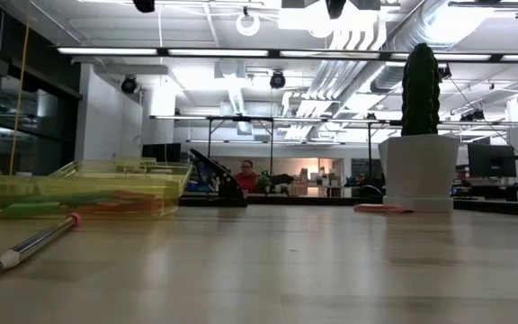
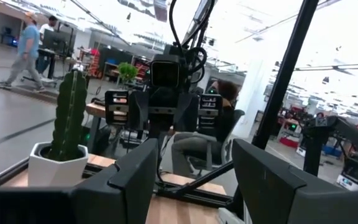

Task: Pack school essentials
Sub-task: Put the pink sticky notes into the yellow supply box

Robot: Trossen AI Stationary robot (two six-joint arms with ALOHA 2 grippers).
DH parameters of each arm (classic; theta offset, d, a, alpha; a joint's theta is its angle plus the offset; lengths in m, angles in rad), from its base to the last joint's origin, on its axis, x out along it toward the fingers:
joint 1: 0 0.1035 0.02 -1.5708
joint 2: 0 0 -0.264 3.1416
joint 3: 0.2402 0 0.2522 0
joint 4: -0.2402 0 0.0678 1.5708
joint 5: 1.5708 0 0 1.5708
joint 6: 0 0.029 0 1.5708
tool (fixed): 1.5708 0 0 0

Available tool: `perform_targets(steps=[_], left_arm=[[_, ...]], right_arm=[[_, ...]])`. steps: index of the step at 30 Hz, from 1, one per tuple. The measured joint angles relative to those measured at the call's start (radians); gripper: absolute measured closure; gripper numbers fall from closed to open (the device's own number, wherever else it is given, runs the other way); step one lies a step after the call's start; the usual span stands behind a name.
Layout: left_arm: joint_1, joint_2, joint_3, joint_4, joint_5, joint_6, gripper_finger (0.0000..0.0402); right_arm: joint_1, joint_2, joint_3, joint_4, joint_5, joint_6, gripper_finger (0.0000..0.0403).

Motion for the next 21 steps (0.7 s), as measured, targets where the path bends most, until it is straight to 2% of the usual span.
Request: perform_targets(steps=[9,12,18,21], left_arm=[[0.000,0.000,0.000,0.000,0.000,0.000,0.0204],[0.000,0.000,0.000,0.000,0.000,-0.001,0.0204],[0.000,0.000,0.000,0.000,0.000,-0.002,0.0204],[0.000,0.000,0.000,0.000,0.000,-0.003,0.0204]], right_arm=[[0.000,0.000,0.000,-0.001,0.000,0.006,0.0245],[0.000,-0.001,0.002,-0.042,0.027,0.060,0.0245],[-0.025,0.011,0.002,-0.396,0.280,0.226,0.0245],[-0.073,0.043,0.002,-0.627,0.333,0.408,0.0245]])
